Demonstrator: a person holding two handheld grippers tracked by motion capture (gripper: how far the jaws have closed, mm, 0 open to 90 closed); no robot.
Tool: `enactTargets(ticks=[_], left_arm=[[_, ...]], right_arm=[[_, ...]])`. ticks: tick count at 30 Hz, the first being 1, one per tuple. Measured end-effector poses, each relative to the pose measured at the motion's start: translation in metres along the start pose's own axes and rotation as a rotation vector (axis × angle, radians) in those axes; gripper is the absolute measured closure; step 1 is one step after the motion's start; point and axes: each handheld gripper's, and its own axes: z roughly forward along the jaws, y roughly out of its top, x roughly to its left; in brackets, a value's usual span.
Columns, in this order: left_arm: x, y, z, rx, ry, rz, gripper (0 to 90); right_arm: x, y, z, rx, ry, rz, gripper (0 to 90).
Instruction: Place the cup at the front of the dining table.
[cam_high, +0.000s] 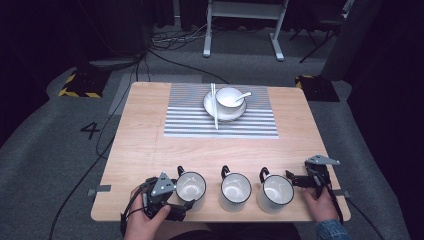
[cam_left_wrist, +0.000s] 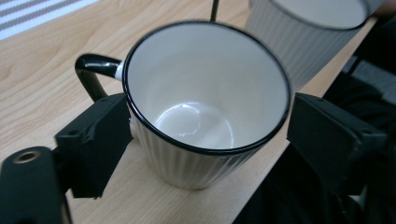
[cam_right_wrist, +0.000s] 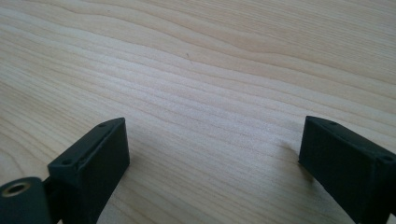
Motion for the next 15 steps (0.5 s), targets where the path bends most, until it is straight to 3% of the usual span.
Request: enactTargets(ticks=[4, 7, 11, 15], left_arm=[[0.000, -0.002, 0.011, -0.012, -0.007, -0.012, 5.9], [-0.002, -0.003, 0.018, 0.005, 0.022, 0.002, 3.7], [-0.005, -0.003, 0.028, 0.020, 0.042, -0.014, 2.6], [-0.007, -0.004, 0.040, -0.008, 0.063, -0.030, 1.3]], right_arm=[[0.000, 0.000, 0.000, 0.000, 0.001, 0.000, 8.8], [0.000, 0.000, 0.000, -0.001, 0.001, -0.002, 8.8], [0.000, 0.000, 0.000, 0.000, 0.001, 0.000, 8.8], [0.000, 0.000, 0.000, -0.002, 0.002, 0.001, 9.0]])
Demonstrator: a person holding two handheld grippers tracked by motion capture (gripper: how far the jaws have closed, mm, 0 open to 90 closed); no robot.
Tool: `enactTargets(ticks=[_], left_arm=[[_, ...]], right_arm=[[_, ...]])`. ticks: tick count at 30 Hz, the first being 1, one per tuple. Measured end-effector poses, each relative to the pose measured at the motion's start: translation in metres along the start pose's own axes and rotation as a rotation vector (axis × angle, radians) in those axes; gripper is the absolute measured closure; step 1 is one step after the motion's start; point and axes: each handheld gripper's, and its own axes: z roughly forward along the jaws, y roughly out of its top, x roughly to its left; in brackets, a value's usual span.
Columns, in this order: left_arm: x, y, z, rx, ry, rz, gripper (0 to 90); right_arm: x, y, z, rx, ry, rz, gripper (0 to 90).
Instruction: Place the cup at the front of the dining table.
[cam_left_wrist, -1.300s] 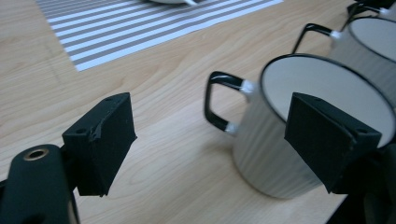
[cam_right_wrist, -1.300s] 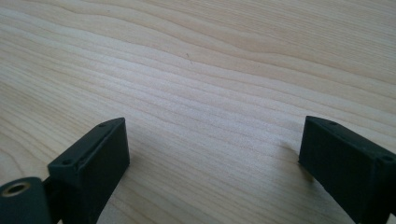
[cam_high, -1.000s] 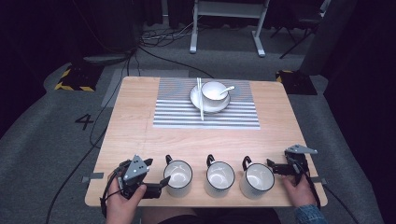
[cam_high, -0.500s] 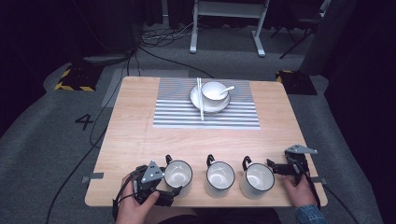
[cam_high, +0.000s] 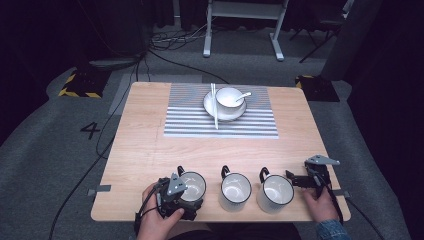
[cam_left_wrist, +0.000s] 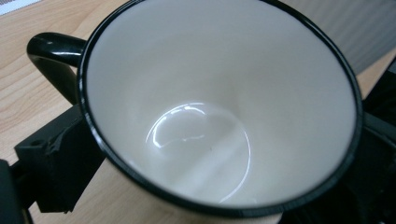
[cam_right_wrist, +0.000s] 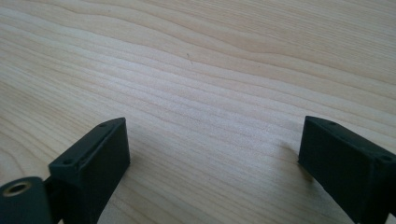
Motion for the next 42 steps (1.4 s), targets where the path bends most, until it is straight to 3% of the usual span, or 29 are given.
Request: enactTargets(ticks=[2, 6, 12, 15, 21, 27, 31, 42], left_arm=[[-0.003, -0.001, 0.006, -0.021, 0.040, 0.002, 1.5], [-0.008, -0.002, 0.015, -0.033, 0.079, 0.003, 1.5], [-0.004, -0.007, 0.016, -0.115, 0.040, -0.028, 1.1], [-0.003, -0.009, 0.016, -0.139, 0.041, -0.029, 1.0], [-0.010, -0.016, 0.020, -0.220, 0.092, -0.053, 1.6], [-0.013, -0.021, 0.025, -0.272, 0.123, -0.049, 2.5], [-0.014, -0.029, 0.030, -0.361, 0.136, -0.055, 2.4], [-0.013, -0.026, 0.029, -0.336, 0.143, -0.042, 2.9]], right_arm=[[0.000, 0.000, 0.000, 0.000, 0.000, 0.000, 9.0], [0.000, 0.000, 0.000, -0.001, 0.000, -0.001, 9.1], [0.000, 0.000, 0.000, 0.000, -0.002, -0.002, 9.4], [0.000, 0.000, 0.000, 0.000, -0.003, -0.001, 9.4], [0.000, 0.000, 0.000, 0.000, -0.004, -0.001, 9.4], [0.000, 0.000, 0.000, -0.002, -0.007, 0.000, 9.5], [0.000, 0.000, 0.000, -0.002, -0.007, 0.000, 9.6], [0.000, -0.001, 0.000, -0.003, -0.008, 0.000, 9.6]])
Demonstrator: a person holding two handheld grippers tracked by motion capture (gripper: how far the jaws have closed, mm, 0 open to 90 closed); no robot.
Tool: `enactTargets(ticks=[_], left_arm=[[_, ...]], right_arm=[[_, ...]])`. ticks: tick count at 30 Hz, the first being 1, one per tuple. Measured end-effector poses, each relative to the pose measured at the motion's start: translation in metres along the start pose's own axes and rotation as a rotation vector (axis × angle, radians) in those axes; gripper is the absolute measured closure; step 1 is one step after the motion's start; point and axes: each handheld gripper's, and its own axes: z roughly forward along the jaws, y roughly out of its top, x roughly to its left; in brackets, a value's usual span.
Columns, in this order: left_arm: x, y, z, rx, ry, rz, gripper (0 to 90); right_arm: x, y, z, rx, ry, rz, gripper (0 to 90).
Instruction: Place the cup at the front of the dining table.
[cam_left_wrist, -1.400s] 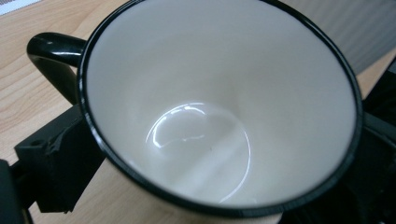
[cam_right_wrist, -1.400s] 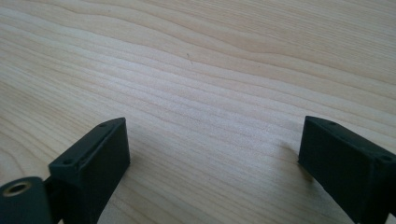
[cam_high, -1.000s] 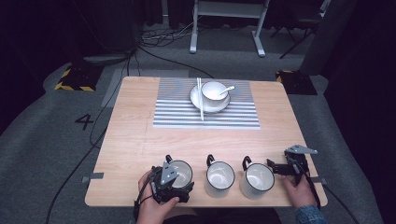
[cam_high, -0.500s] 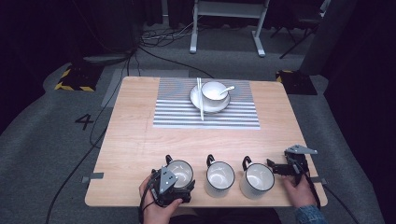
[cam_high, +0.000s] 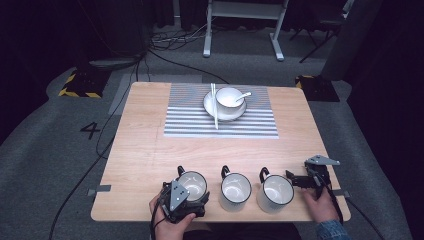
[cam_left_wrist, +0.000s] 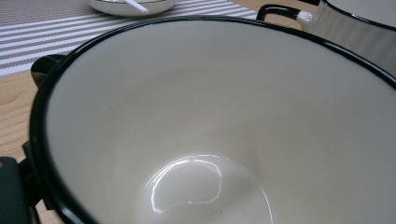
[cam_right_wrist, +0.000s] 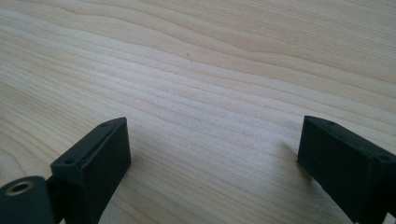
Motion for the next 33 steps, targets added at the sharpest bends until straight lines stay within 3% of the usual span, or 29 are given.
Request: enactTargets(ticks=[4, 10, 14, 19, 24, 29, 33], left_arm=[[0.001, 0.002, -0.001, 0.015, -0.006, 0.007, 3.0], [0.004, 0.005, -0.004, 0.038, -0.036, -0.029, 3.0], [0.006, 0.010, -0.006, 0.048, -0.031, -0.012, 3.1], [0.012, 0.026, -0.011, 0.031, -0.027, 0.018, 3.1], [0.018, 0.038, -0.012, 0.016, -0.040, 0.016, 3.1], [0.026, 0.057, -0.010, 0.013, -0.040, 0.048, 3.1], [0.033, 0.070, -0.009, 0.007, -0.050, 0.042, 3.1]], right_arm=[[0.000, 0.000, 0.000, 0.000, 0.000, 0.000, 9.6], [0.000, 0.000, 0.000, 0.001, 0.000, 0.001, 9.6], [0.000, 0.000, 0.000, 0.000, 0.000, 0.001, 9.6], [0.000, 0.000, 0.000, -0.002, -0.003, -0.001, 9.7], [0.000, 0.000, 0.000, -0.003, -0.004, -0.001, 9.7], [0.000, 0.000, 0.000, -0.002, -0.004, 0.000, 9.7], [0.001, 0.000, 0.000, -0.002, -0.007, 0.003, 9.6]])
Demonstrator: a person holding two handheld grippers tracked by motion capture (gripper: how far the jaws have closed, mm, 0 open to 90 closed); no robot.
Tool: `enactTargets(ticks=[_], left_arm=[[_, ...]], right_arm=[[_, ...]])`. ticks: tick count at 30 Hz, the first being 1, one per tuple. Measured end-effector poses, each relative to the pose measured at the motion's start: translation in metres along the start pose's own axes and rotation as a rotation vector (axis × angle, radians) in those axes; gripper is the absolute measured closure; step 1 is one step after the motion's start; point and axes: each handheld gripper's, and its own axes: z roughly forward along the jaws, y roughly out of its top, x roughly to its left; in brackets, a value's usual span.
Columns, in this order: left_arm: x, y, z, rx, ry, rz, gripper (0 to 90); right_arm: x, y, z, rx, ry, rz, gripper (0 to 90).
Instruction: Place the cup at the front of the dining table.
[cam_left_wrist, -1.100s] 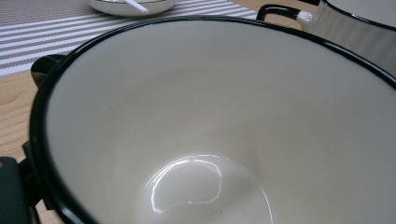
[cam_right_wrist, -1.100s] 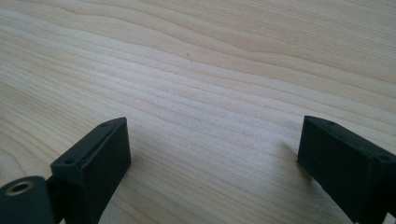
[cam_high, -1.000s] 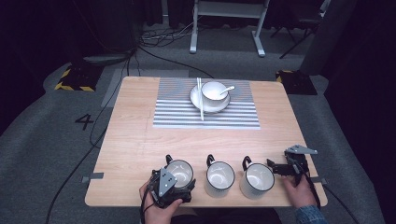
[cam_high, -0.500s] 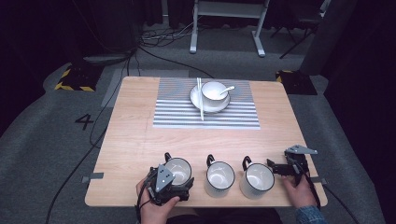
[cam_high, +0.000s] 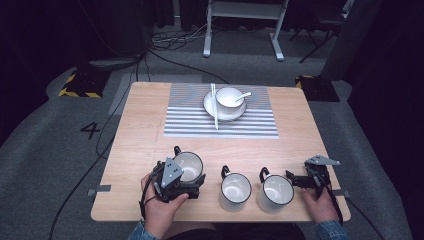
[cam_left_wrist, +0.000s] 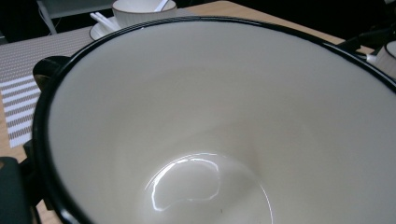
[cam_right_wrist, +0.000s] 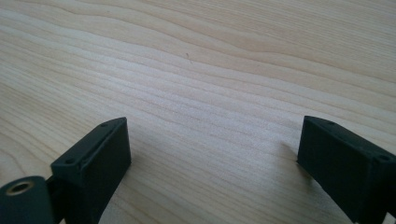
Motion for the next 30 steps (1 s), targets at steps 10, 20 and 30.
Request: enactTargets(ticks=[10, 20, 30], left_arm=[[0.018, 0.026, 0.006, -0.015, -0.011, -0.045, 3.1], [0.041, 0.052, 0.018, -0.017, -0.002, -0.061, 3.1], [0.055, 0.071, 0.027, -0.034, 0.019, -0.062, 3.1]], right_arm=[[0.000, 0.000, 0.000, 0.002, -0.002, 0.004, 9.6], [0.000, 0.000, 0.000, 0.002, -0.003, 0.005, 9.6], [0.000, 0.000, 0.000, 0.002, -0.002, 0.006, 9.6]])
